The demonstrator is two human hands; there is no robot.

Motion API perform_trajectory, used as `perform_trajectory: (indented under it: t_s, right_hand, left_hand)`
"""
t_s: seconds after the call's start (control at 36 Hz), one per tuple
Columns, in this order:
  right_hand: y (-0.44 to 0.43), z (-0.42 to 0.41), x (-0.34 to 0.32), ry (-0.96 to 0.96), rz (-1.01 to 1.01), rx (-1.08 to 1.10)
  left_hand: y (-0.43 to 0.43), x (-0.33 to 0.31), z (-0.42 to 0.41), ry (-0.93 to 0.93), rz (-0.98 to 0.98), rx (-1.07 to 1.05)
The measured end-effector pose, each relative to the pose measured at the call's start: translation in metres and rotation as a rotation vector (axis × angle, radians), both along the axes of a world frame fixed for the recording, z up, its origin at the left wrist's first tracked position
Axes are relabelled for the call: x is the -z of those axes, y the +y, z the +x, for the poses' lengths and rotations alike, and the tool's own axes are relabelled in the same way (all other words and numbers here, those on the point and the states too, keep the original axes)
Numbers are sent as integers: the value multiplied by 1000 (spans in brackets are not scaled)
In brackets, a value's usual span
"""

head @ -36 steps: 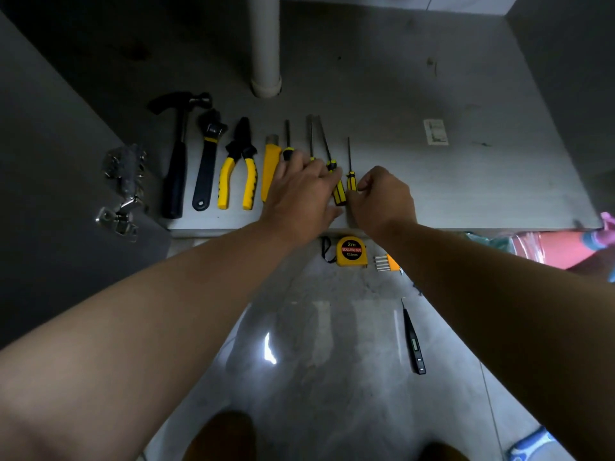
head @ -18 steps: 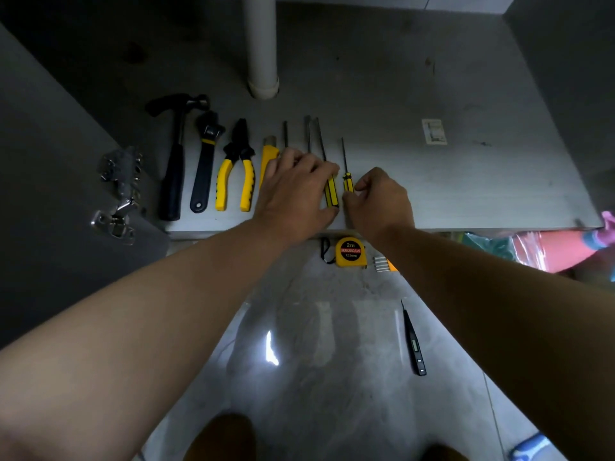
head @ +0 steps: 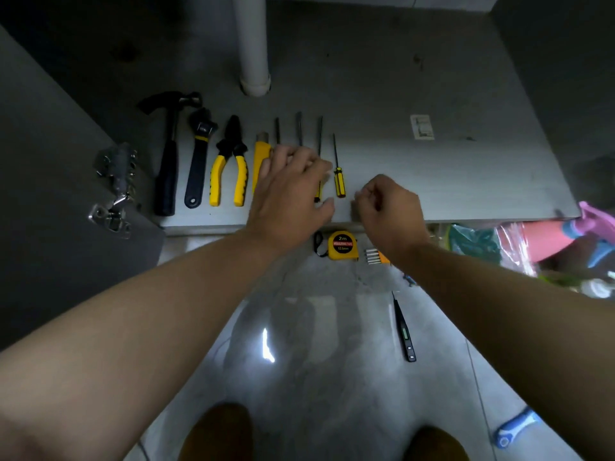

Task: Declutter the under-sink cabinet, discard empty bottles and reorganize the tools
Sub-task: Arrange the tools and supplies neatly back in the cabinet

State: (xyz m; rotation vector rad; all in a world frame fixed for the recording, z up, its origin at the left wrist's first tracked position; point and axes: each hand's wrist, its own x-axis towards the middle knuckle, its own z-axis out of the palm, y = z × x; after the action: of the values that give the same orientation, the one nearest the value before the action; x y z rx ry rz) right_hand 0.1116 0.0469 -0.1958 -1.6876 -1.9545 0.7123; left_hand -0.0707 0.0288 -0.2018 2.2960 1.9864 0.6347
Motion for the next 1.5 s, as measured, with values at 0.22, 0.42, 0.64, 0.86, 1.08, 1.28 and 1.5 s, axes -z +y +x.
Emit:
perform_trajectory:
  t_s: [0.22, 0.42, 0.64, 0.86, 1.08, 1.28, 1.5]
  right_hand:
    - [-86, 65, 41, -393, -307, 75]
    - [-135, 96, 75, -542, -683, 200]
    - [-140, 96, 87, -514, -694, 181]
    - [-124, 93, 67, -288, -589, 28]
    - [-90, 79, 26, -107, -325, -36]
    - [-31, 58, 0, -16, -136, 2]
    - [27, 17, 1, -158, -164, 68]
  left_hand:
    - [-65, 39, 56, -109, -152, 505]
    - [-70, 79, 71, 183, -556, 419]
    - [-46, 78, 76, 224, -553, 310]
    - [-51, 78, 66, 202, -500, 288]
    - [-81, 71, 44, 109, -673, 362]
    - [-82, 27, 46, -212, -452, 393]
    - [-47, -29, 2, -246, -395, 312]
